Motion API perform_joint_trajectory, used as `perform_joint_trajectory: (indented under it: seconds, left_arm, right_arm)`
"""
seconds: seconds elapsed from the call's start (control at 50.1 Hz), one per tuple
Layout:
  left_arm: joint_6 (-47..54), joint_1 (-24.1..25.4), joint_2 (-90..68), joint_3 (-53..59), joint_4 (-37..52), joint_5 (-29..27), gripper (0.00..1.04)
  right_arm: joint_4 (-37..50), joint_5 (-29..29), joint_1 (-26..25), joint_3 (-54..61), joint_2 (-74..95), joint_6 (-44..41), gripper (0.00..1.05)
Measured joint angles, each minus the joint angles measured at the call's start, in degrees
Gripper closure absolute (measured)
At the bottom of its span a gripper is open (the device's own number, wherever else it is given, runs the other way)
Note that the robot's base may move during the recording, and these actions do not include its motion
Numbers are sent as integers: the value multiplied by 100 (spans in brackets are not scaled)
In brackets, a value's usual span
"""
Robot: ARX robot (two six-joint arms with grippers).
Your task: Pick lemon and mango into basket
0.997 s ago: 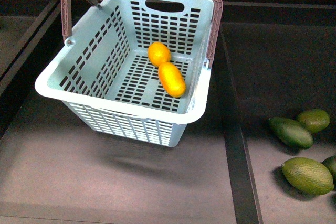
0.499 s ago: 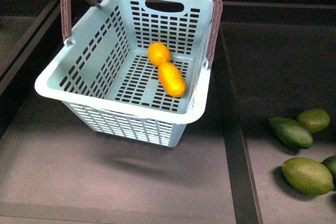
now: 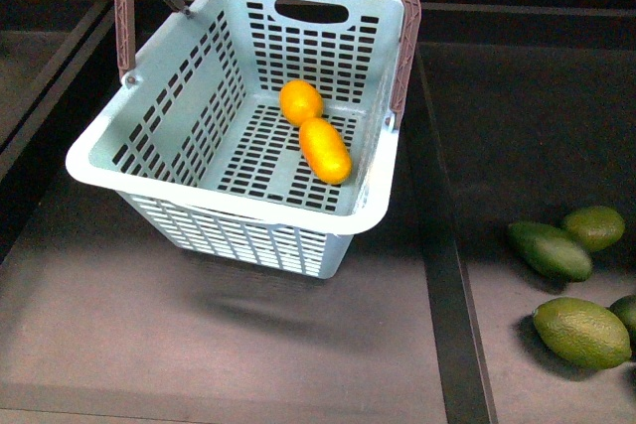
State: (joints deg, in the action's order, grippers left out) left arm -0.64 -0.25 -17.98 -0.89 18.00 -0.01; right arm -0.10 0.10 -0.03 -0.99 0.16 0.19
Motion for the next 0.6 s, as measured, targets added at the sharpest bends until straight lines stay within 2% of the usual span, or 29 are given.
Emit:
perform_joint_trajectory:
  seconds: [0.339, 0.439, 0.598]
  left_arm:
    - [2, 0, 745, 0, -743, 0, 101]
    - [2, 0, 1528, 0, -1696, 0, 101]
    - [2, 0, 1759, 0, -1781, 0, 101]
  right_arm:
    - [0, 0, 0, 0, 0, 0, 9]
    - [0, 0, 0, 0, 0, 0, 9]
    - [0, 2, 0, 0, 0, -2, 9]
